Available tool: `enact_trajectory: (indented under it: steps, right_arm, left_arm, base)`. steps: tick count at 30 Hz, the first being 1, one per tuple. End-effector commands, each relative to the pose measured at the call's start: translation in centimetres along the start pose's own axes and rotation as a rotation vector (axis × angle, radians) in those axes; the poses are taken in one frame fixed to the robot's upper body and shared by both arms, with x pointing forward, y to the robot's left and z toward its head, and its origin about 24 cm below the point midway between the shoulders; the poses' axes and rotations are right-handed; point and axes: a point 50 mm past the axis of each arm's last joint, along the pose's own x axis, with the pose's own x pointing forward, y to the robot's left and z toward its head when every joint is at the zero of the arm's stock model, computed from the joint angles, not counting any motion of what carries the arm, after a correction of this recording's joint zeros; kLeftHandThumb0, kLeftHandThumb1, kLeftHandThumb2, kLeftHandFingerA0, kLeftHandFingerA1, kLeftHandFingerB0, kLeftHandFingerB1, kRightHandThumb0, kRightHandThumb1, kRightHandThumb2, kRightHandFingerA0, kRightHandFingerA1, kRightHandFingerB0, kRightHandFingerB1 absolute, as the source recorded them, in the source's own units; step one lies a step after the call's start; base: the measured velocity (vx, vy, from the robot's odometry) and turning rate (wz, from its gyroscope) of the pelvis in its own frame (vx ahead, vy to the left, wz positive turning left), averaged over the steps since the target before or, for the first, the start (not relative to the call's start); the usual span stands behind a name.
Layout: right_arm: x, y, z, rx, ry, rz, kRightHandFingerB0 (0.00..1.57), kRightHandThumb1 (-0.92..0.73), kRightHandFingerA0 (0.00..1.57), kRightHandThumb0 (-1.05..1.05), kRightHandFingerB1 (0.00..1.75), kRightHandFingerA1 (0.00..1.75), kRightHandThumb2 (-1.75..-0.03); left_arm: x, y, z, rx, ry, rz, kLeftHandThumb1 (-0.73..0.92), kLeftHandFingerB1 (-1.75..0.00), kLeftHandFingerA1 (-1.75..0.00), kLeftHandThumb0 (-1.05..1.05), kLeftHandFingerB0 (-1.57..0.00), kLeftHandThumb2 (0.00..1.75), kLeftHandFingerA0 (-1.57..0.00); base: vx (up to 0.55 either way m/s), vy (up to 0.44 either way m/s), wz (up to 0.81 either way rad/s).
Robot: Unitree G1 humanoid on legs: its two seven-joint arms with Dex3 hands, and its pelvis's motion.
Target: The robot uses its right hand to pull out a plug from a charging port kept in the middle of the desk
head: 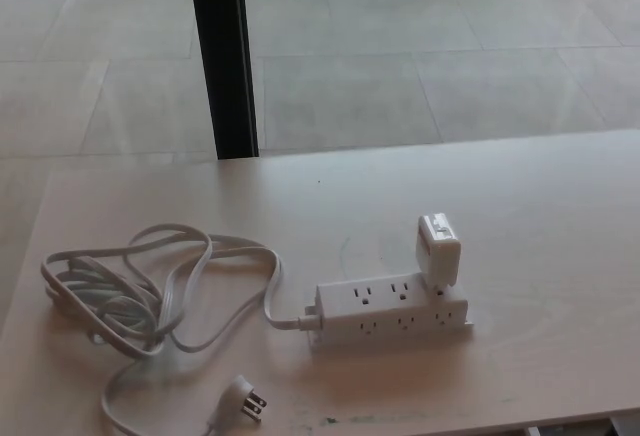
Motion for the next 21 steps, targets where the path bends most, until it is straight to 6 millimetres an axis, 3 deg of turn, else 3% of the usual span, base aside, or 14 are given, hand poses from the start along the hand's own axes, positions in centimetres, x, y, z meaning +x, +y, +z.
enact_trajectory:
  steps: [1, 2, 3, 4, 5, 7, 9, 10, 11, 12, 13, 14, 19, 21]
  right_arm:
    - [-0.2, -4.4, 2.8, 0.418, -0.152, -0.084, 0.63, -0.52, 1.05, -0.91, 0.84, 0.83, -0.57]
    - [-0.2, -4.6, 4.6, 0.401, -0.238, -0.078, 0.50, -0.38, 1.01, -0.90, 0.80, 0.84, -0.94]
    - [-0.2, -4.6, 5.6, 0.398, -0.270, -0.062, 0.44, -0.41, 1.00, -0.92, 0.79, 0.80, -0.93]
    - [-0.1, -4.5, 6.9, 0.413, -0.302, -0.060, 0.45, -0.55, 1.06, -0.99, 0.79, 0.73, -0.58]
    - [-0.1, -4.3, 8.3, 0.411, -0.356, -0.051, 0.51, -0.37, 1.08, -0.98, 0.75, 0.74, -0.91]
    - [-0.2, -4.2, 9.6, 0.414, -0.394, -0.023, 0.53, -0.35, 1.09, -1.00, 0.73, 0.70, -0.89]
    - [-1.5, -2.9, 15.0, 0.382, -0.569, 0.047, 0.49, -0.39, 1.05, -0.96, 0.71, 0.68, -0.90]
    - [-1.5, -2.9, 15.0, 0.383, -0.569, 0.048, 0.49, -0.39, 1.05, -0.96, 0.71, 0.68, -0.90]
    - [-2.8, -2.0, 18.5, 0.320, -0.678, 0.072, 0.51, -0.41, 1.03, -0.97, 0.67, 0.67, -0.91]
    - [-3.4, -1.5, 19.9, 0.313, -0.718, 0.095, 0.54, -0.41, 1.05, -0.95, 0.64, 0.67, -0.90]
    - [-4.1, -0.9, 21.4, 0.302, -0.767, 0.132, 0.53, -0.41, 1.05, -0.96, 0.59, 0.67, -0.90]
    - [-4.7, -0.3, 22.5, 0.322, -0.818, 0.168, 0.59, -0.57, 1.08, -0.91, 0.53, 0.63, -0.58]
    - [-9.1, 3.7, 27.9, 0.254, -1.006, 0.336, 0.35, -0.67, 0.87, -0.70, 0.35, 0.72, -0.62]
    - [-10.1, 4.5, 28.9, 0.204, -1.043, 0.360, 0.32, -0.71, 0.82, -0.69, 0.35, 0.71, -0.62]
  left_arm:
    - [-0.1, 3.6, 0.7, -0.170, -0.021, 0.072, 0.92, -0.44, -0.59, -0.87, -0.40, 0.86, -0.65]
    - [-0.1, 3.5, 0.6, -0.162, -0.020, 0.070, 0.91, -0.45, -0.59, -0.88, -0.40, 0.86, -0.67]
    - [-0.1, 3.5, 0.6, -0.168, -0.021, 0.069, 0.92, -0.47, -0.57, -0.87, -0.44, 0.84, -0.66]
    - [-0.1, 3.5, 0.6, -0.166, -0.022, 0.066, 0.81, -0.55, -0.64, -0.78, -0.41, 1.19, -0.62]
    - [-0.1, 3.5, 0.6, -0.168, -0.021, 0.070, 0.92, -0.47, -0.57, -0.84, -0.47, 0.81, -0.66]
    - [-0.1, 3.5, 0.5, -0.167, -0.015, 0.069, 0.92, -0.45, -0.58, -0.84, -0.42, 0.84, -0.66]
    - [-0.1, 3.6, 0.6, -0.173, -0.017, 0.072, 0.92, -0.46, -0.60, -0.83, -0.47, 0.82, -0.69]
    - [-0.1, 3.6, 0.6, -0.173, -0.017, 0.072, 0.92, -0.46, -0.60, -0.83, -0.47, 0.82, -0.69]
    - [-0.1, 3.6, 0.6, -0.180, -0.015, 0.075, 0.92, -0.47, -0.62, -0.85, -0.46, 0.84, -0.71]
    - [-0.1, 3.5, 0.4, -0.181, -0.013, 0.073, 0.80, -0.57, -0.67, -0.77, -0.44, 1.19, -0.68]
    - [-0.1, 3.5, 0.4, -0.172, -0.009, 0.064, 0.92, -0.45, -0.58, -0.86, -0.42, 0.84, -0.65]
    - [-0.1, 3.5, 0.3, -0.175, -0.010, 0.064, 0.92, -0.45, -0.59, -0.87, -0.42, 0.85, -0.66]
    - [0.0, 3.6, 0.5, -0.181, -0.006, 0.071, 0.92, -0.46, -0.58, -0.86, -0.43, 0.83, -0.67]
    - [0.0, 3.5, 0.6, -0.188, -0.010, 0.073, 0.92, -0.49, -0.59, -0.84, -0.46, 0.81, -0.68]
  base:
    - [0.00, 0.000, 0.00]
    - [0.00, 0.000, 0.00]
    - [0.00, 0.000, 0.00]
    - [0.00, 0.000, 0.00]
    - [0.00, 0.000, 0.00]
    - [0.00, 0.000, 0.00]
    - [0.00, 0.000, 0.00]
    - [0.00, 0.000, 0.00]
    - [0.00, 0.000, 0.00]
    - [0.00, 0.000, 0.00]
    - [0.00, 0.000, 0.00]
    - [0.00, 0.000, 0.00]
    - [0.00, 0.000, 0.00]
    - [0.00, 0.000, 0.00]
